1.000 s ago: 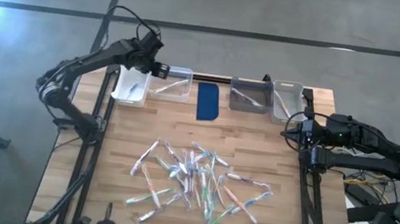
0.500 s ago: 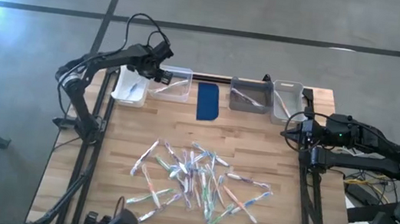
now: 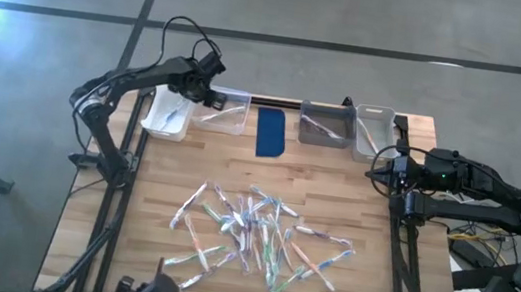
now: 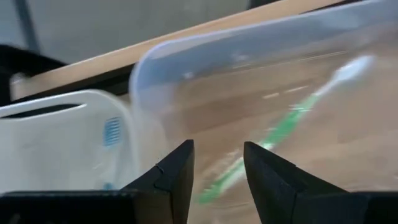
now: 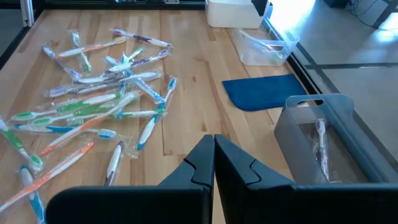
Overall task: Pick & Place Toothbrushes
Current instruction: Adjust the transparent bin on the table
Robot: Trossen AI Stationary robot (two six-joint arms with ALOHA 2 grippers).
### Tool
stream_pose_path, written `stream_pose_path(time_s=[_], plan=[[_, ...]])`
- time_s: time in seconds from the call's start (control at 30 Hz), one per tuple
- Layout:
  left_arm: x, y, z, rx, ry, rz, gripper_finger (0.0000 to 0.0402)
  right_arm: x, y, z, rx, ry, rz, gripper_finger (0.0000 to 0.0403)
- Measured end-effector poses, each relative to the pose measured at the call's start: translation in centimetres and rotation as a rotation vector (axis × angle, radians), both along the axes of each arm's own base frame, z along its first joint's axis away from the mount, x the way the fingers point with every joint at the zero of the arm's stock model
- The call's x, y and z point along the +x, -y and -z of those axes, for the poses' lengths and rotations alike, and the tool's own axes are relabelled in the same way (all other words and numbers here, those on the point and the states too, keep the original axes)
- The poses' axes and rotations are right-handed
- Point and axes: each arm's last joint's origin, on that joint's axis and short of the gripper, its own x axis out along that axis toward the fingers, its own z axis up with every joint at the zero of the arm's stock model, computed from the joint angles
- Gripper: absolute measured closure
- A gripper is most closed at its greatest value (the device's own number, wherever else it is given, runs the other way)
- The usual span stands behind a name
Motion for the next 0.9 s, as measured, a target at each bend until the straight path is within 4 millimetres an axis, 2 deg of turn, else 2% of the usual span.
stream_pose_path(time_s=[0.17,0.37,0.47,0.6,0.9], plan=[[0.1,0.4,-1.3,-0.006,0.106,0.060,0.0258,0.0,0.0,0.0,0.000,0.000,0.000,0.0394],[0.5,1.4,-2.6,-0.038,0.213,0.373,0.0261,0.0,0.0,0.0,0.000,0.000,0.000,0.0394],[1.7,2.6,-2.8,-0.068,0.272,0.582,0.0268,0.0,0.0,0.0,0.000,0.000,0.000,0.0394],[3.8,4.8,-2.5,-0.070,0.257,0.778,0.0276,0.0,0.0,0.0,0.000,0.000,0.000,0.0394],[6.2,7.6,-2.4,-0.021,0.228,0.929,0.0287,0.0,0.0,0.0,0.000,0.001,0.000,0.0394]])
